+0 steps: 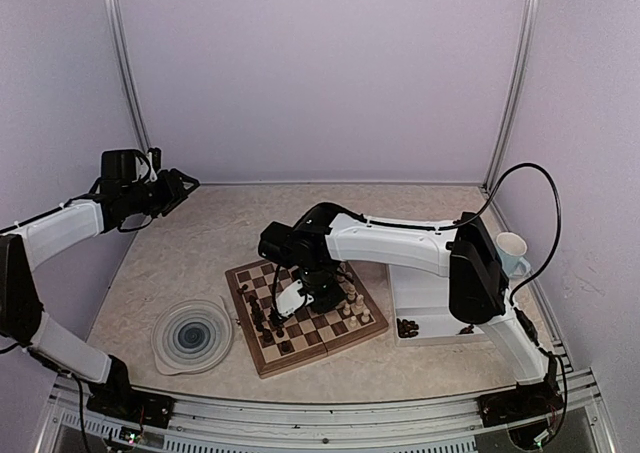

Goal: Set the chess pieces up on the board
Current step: Place the pawn on the chessboard, then move the pawn to d7, then adjust the king at f8.

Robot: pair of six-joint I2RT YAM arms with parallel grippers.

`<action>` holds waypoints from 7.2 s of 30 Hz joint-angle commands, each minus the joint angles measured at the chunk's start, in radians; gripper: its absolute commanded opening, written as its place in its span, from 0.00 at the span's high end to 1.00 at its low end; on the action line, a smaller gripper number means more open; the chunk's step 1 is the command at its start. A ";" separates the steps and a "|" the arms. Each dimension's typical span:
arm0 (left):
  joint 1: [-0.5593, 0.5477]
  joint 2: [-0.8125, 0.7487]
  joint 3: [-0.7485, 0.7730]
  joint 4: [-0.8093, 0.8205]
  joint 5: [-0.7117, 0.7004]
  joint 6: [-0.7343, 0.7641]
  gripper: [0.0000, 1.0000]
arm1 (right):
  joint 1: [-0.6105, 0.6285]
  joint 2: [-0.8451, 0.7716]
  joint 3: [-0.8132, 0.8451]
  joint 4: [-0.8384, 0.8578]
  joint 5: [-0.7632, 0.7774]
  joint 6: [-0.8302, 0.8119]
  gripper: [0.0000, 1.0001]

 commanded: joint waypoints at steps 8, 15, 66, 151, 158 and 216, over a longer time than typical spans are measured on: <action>0.005 0.016 -0.007 0.023 0.027 0.003 0.45 | 0.011 -0.052 -0.031 0.047 -0.059 0.001 0.69; 0.006 0.028 -0.007 0.026 0.053 0.002 0.45 | -0.052 -0.139 -0.064 0.096 -0.215 0.032 0.58; 0.006 0.079 -0.005 0.058 0.121 -0.017 0.50 | -0.166 -0.110 -0.226 0.245 -0.570 0.145 0.77; -0.007 0.106 0.032 -0.022 0.109 0.036 0.51 | -0.038 0.016 0.106 0.285 -0.534 0.159 0.71; -0.198 0.110 0.157 -0.308 -0.162 0.208 0.48 | -0.041 -0.127 -0.037 0.291 -0.543 0.140 0.67; -0.633 0.200 0.082 -0.650 -0.351 0.275 0.83 | -0.183 -0.477 -0.624 0.574 -0.491 0.272 0.66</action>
